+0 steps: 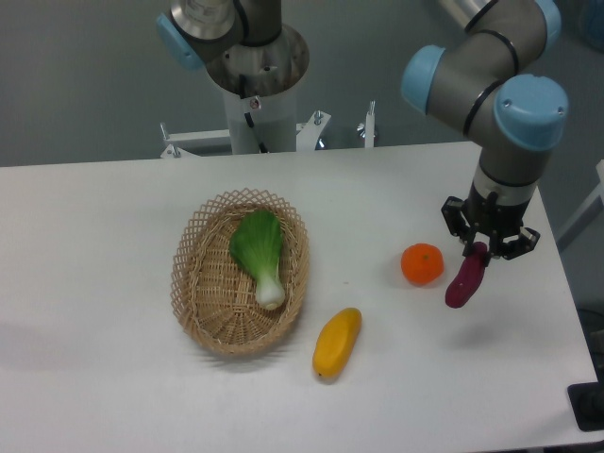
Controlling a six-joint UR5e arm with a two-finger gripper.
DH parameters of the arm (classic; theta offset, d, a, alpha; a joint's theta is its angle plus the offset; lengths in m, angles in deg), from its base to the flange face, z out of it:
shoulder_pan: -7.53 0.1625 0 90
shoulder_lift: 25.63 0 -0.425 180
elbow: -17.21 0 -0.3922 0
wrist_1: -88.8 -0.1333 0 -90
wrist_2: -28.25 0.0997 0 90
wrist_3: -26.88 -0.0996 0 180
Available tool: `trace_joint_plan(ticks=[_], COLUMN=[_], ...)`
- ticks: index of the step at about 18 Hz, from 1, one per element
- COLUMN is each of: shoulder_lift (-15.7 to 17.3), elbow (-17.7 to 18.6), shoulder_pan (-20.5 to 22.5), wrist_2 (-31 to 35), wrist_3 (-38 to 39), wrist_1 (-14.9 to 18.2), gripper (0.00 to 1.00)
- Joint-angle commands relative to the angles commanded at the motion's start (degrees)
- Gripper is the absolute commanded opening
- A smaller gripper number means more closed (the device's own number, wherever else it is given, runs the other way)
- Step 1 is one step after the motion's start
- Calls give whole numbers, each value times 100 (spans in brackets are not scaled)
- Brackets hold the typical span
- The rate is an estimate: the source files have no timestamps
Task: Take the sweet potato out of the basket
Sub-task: 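Carry the held sweet potato away from the basket past the orange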
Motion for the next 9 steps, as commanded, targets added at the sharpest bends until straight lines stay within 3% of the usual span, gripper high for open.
trace_joint_plan(ticks=[9], shoulder_lift=[-26], elbow=[0], shoulder_pan=[115], wrist_2=[0], wrist_3=[-168], wrist_1=[-9], gripper=[2])
